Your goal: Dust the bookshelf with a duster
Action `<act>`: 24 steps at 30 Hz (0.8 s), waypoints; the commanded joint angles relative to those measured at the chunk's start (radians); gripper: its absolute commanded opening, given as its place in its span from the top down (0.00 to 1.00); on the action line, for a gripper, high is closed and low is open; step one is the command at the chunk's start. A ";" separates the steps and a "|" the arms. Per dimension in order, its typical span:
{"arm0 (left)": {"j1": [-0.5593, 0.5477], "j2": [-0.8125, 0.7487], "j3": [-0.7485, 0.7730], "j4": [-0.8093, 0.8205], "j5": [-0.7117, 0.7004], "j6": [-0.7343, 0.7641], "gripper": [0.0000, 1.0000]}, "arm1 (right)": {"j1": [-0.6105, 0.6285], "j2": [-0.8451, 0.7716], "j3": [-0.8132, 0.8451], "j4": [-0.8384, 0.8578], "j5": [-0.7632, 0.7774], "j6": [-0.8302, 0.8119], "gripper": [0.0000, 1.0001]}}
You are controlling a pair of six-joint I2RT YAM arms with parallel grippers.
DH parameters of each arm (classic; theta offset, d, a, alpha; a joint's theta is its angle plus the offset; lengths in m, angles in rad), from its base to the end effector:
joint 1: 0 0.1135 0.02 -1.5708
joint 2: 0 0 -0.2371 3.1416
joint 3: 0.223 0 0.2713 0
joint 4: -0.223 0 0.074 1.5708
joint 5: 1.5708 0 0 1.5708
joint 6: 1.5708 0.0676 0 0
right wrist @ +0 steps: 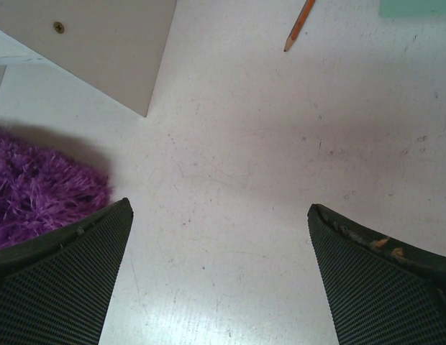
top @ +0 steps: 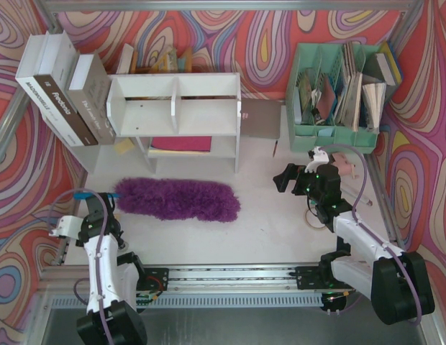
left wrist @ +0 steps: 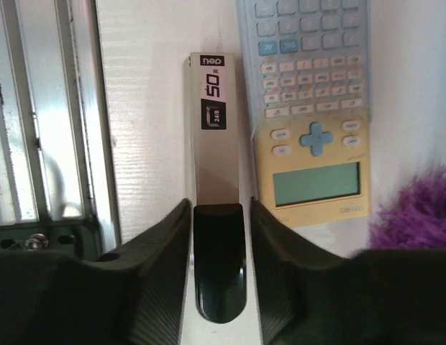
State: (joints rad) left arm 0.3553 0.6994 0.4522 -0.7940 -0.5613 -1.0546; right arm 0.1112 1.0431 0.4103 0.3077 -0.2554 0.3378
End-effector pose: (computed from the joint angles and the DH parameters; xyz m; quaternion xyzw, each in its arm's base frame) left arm 0.1526 0.0950 0.1463 -0.6561 0.6594 0.1650 0.3278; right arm 0.2779 0.0482 0.1657 0.0173 0.8088 0.2297 0.5411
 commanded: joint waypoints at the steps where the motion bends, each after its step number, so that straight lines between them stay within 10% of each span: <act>1: 0.005 -0.001 -0.008 -0.051 0.023 -0.010 0.55 | 0.004 0.000 0.022 -0.006 0.004 0.000 0.01; 16: 0.004 -0.015 0.149 -0.103 0.139 0.061 0.02 | 0.005 -0.021 0.052 -0.053 -0.029 -0.006 0.01; 24: -0.012 0.010 0.237 -0.071 0.350 0.177 0.02 | 0.099 -0.056 0.080 -0.108 -0.096 -0.019 0.01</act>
State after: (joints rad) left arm 0.3550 0.6933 0.6682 -0.8680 -0.3584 -0.9630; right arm 0.1440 1.0206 0.4461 0.2405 -0.3241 0.3370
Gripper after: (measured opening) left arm 0.984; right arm 0.987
